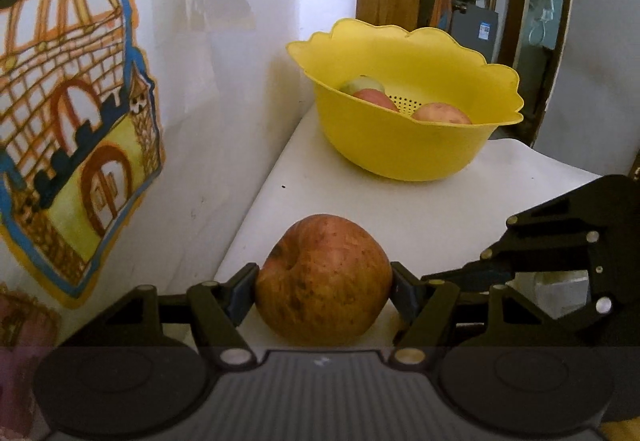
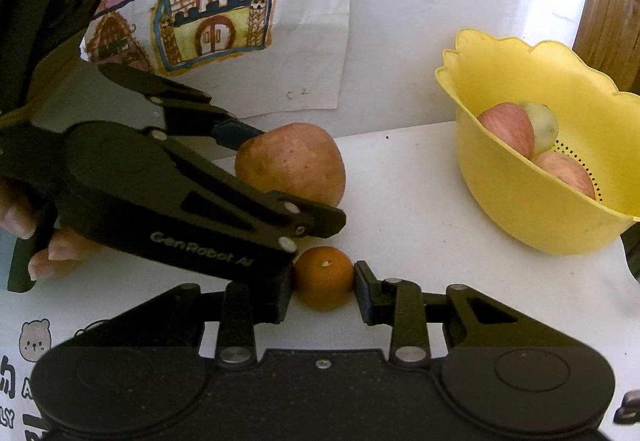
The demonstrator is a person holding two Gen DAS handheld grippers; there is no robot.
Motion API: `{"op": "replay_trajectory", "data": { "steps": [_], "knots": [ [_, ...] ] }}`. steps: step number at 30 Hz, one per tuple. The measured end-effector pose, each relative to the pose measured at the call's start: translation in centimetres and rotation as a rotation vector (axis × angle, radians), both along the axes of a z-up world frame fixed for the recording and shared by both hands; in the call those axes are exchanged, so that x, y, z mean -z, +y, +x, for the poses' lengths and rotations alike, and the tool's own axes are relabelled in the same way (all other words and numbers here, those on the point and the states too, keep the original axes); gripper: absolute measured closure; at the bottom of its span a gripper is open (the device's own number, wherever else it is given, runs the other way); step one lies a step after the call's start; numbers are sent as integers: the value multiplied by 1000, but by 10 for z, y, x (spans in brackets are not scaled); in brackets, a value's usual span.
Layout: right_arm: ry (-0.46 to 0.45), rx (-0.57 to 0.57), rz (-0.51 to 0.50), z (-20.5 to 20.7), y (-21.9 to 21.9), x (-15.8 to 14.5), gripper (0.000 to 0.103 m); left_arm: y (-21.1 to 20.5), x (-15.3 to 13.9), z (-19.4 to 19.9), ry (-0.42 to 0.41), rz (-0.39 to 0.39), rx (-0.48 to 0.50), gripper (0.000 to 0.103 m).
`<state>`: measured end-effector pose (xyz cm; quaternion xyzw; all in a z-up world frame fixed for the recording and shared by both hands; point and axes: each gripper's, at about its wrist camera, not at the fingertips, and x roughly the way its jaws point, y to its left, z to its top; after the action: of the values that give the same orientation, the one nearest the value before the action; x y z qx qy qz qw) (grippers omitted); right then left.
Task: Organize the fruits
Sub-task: 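Grasp the red apple with the left tool while the right tool grasps the tangerine, then carry the red apple and the tangerine over the metal tray with both tools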
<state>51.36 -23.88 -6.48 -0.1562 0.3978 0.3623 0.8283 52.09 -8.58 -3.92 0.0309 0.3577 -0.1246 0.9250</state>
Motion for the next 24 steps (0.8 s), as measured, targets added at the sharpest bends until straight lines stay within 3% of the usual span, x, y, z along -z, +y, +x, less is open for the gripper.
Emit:
{"op": "replay_trajectory", "data": {
  "steps": [19, 24],
  "knots": [
    [-62, -38, -32, -17, 12, 6, 68, 17, 2, -29, 40, -35, -30, 32],
    [-81, -37, -37, -22, 14, 5, 69, 28, 1, -32, 61, -105, -93, 31]
  ]
}}
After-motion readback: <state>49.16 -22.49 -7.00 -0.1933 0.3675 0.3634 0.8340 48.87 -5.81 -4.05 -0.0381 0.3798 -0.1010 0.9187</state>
